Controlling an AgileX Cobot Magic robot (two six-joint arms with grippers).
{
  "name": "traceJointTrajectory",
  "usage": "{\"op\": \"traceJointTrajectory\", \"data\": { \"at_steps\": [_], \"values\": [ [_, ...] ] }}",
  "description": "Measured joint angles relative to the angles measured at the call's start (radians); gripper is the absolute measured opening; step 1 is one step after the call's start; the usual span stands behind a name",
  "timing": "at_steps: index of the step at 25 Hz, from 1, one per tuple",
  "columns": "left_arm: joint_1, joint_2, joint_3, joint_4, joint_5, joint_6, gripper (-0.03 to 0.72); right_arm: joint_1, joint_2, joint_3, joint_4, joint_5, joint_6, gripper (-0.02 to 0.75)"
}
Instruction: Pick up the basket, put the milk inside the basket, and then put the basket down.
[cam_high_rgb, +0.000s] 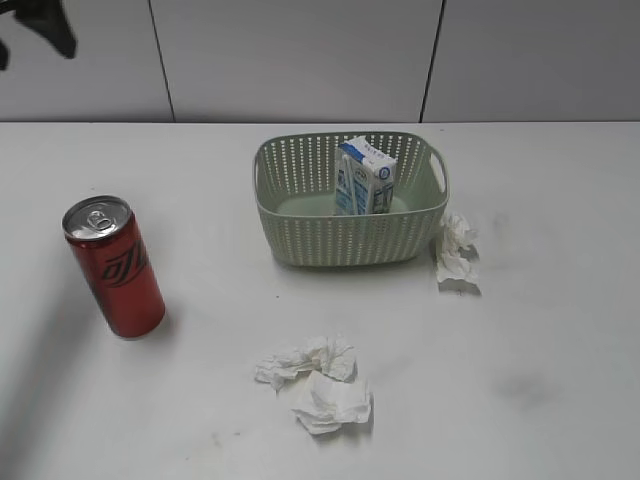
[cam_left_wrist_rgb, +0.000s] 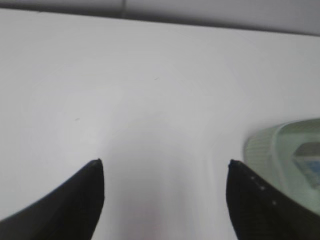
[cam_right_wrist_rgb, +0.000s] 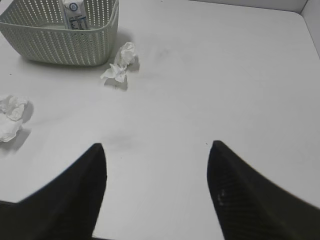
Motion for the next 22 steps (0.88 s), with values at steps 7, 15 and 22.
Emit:
{"op": "traceJointTrajectory", "data": {
  "at_steps": [7, 15, 22],
  "values": [
    [0.176, -0.029, 0.038, 0.08, 0.151, 0.113, 0.582, 0.0, 0.0, 0.0, 0.0, 0.0, 0.001, 0.482],
    [0.176, -0.298, 0.387, 0.093, 0.159, 0.192, 0.582, 0.0, 0.0, 0.0, -0.001, 0.0, 0.0, 0.482],
    [0.176, -0.676, 0.687, 0.121, 0.08, 0.197, 0.582, 0.0, 0.0, 0.0, -0.001, 0.0, 0.0, 0.481]
  ]
}}
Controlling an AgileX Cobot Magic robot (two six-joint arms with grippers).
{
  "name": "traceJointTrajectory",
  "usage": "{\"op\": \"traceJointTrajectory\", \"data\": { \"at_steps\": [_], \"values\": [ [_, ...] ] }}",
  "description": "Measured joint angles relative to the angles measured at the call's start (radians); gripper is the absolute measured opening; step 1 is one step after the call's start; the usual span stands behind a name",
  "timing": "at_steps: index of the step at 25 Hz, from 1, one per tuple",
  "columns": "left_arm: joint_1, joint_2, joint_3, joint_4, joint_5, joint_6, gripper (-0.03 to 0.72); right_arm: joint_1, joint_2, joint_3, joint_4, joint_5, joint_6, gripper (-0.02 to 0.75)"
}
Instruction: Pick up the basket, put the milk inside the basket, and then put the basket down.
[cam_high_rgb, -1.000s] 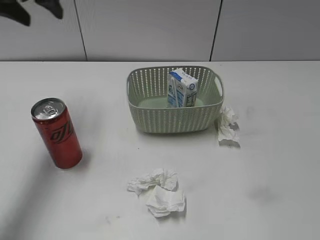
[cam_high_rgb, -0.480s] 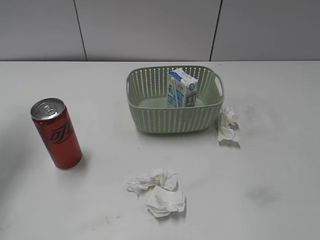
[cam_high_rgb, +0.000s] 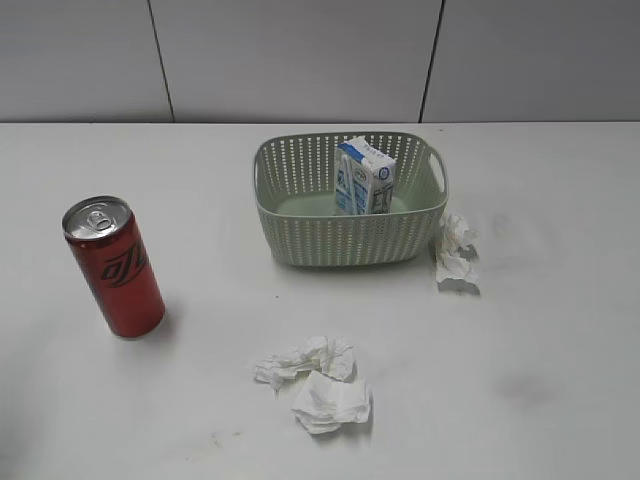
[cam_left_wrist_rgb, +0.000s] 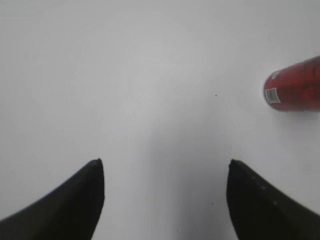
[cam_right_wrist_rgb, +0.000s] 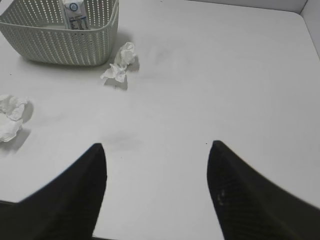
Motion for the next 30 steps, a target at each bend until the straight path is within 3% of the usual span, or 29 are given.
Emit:
{"op": "traceJointTrajectory", "data": {
  "at_steps": [8, 19, 30],
  "values": [
    [0.0, -0.349, 0.207, 0.006, -0.027, 0.0, 0.582, 0.0, 0.0, 0.0, 0.0, 0.0, 0.0, 0.481],
    [0.0, -0.706, 0.397, 0.024, -0.029, 0.0, 0.582, 0.0, 0.0, 0.0, 0.0, 0.0, 0.0, 0.481],
    [0.0, -0.881, 0.49, 0.024, -0.07, 0.0, 0.582, 0.0, 0.0, 0.0, 0.0, 0.0, 0.0, 0.481]
  ]
}}
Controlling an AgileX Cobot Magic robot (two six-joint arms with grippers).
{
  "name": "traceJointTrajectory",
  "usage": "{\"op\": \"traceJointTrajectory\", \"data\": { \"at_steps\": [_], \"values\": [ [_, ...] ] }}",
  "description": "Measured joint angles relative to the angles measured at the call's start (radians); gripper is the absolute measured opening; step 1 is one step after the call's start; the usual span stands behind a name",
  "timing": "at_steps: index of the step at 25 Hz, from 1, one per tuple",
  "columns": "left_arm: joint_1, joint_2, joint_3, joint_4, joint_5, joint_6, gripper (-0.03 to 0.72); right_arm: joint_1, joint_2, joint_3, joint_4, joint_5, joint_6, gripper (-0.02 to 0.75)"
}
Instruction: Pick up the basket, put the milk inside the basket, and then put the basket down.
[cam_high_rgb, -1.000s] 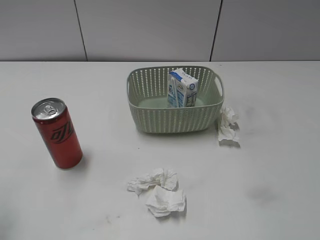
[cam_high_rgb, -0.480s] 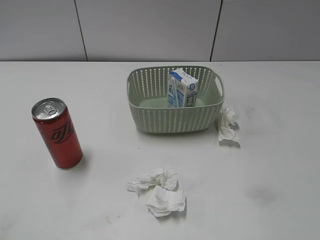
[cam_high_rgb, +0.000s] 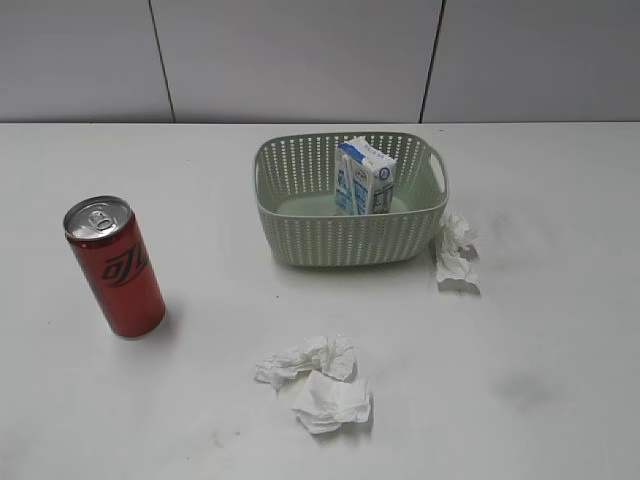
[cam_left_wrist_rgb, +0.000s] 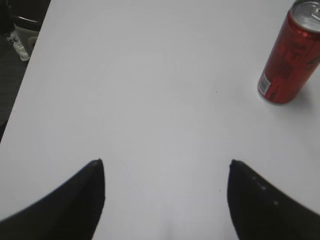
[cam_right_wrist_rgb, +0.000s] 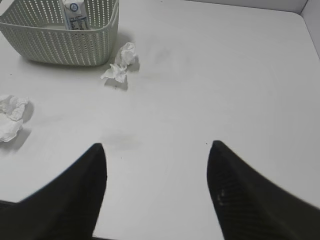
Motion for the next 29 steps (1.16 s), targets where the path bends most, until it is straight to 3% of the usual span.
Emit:
{"op": "traceJointTrajectory", "data": {
  "at_steps": [15, 29],
  "values": [
    [0.0, -0.234, 0.009, 0.0, -0.009, -0.007, 0.582, 0.0, 0.0, 0.0, 0.0, 0.0, 0.0, 0.481],
    [0.0, -0.247, 0.01, 0.026, -0.009, -0.046, 0.582, 0.0, 0.0, 0.0, 0.001, 0.0, 0.0, 0.481]
  ]
}}
